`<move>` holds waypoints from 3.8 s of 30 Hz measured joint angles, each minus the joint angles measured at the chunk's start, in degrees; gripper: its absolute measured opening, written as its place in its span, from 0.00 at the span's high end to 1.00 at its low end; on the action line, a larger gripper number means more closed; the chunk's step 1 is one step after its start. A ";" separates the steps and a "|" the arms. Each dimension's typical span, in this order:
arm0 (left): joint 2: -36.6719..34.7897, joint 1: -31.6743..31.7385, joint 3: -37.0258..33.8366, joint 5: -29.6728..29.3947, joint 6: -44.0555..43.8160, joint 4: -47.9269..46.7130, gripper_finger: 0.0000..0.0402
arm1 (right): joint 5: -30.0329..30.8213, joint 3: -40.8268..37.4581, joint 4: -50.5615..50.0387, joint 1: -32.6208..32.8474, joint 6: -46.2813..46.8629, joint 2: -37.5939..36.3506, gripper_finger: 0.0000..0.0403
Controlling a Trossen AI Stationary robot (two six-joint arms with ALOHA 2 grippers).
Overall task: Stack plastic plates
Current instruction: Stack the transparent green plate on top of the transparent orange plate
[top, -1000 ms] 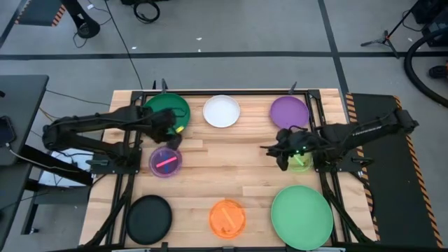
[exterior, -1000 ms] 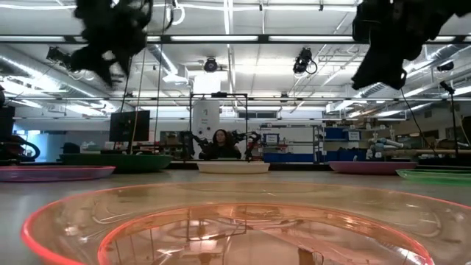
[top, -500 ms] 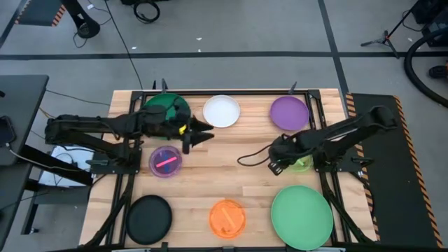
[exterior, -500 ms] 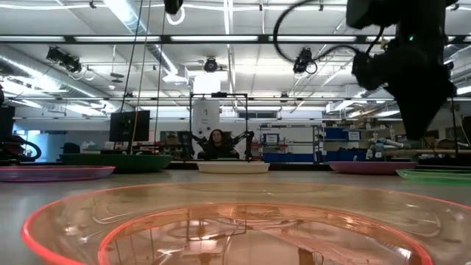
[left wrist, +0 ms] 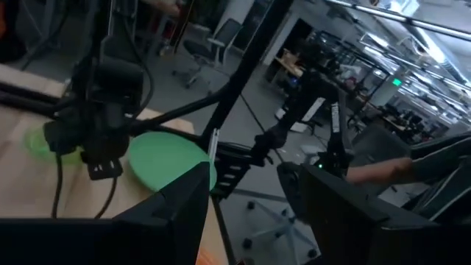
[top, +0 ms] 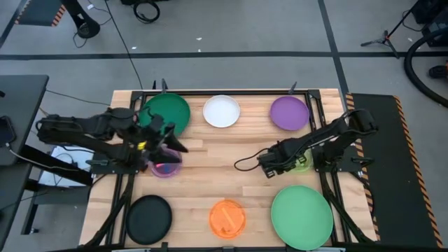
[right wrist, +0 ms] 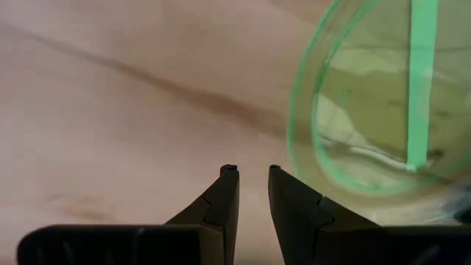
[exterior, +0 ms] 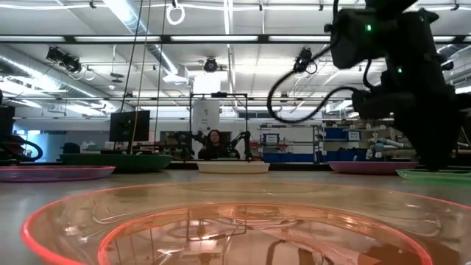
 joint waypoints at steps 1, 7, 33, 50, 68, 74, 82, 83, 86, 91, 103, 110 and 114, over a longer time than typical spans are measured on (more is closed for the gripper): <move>-1.13 -0.24 -0.01 -0.03 0.55 -1.36 0.46 | 0.11 1.27 -0.63 0.26 0.33 -0.02 0.79; -4.83 -0.37 -0.02 -0.03 4.07 -3.90 0.46 | 1.19 7.60 -1.94 0.56 -1.64 0.00 0.74; -5.25 -0.37 -0.02 -0.19 12.03 -4.35 0.46 | 1.80 2.48 -7.19 -3.96 -12.39 9.30 0.56; -8.54 -0.34 -0.02 -0.90 7.98 -13.88 0.46 | -3.00 2.57 -4.39 -4.00 -24.79 10.84 0.97; -16.83 -0.30 0.07 -3.32 6.55 -21.44 0.46 | 12.86 32.27 -9.85 9.19 -59.11 10.93 0.99; -16.88 -0.30 0.07 -3.32 6.55 -22.02 0.46 | 11.85 33.88 -2.44 16.83 -82.67 11.26 0.98; -12.99 -0.40 0.07 -7.69 3.38 -21.79 0.46 | 16.28 34.65 1.67 22.43 -113.41 18.42 0.98; -11.78 -0.63 0.07 -7.69 2.38 -21.91 0.46 | 17.12 35.40 2.54 22.59 -115.30 19.69 0.98; -7.41 -2.11 0.06 -7.65 -0.13 -21.91 0.46 | 22.65 38.07 5.10 23.69 -123.06 23.39 0.98; -0.25 -3.19 0.00 -7.65 -5.81 -22.40 0.46 | 25.17 44.71 9.03 24.33 -125.77 28.24 0.98; 9.48 -8.89 0.00 -10.90 -13.37 -22.60 0.46 | 20.51 47.92 7.85 28.13 -122.93 32.74 0.98; 12.28 -13.25 -0.02 -13.52 -12.19 -16.76 0.46 | 20.97 47.80 3.22 28.26 -118.71 32.79 0.98; 12.39 -15.90 -0.02 -16.60 -8.15 -8.58 0.46 | 19.48 47.80 3.46 28.34 -118.40 32.79 0.98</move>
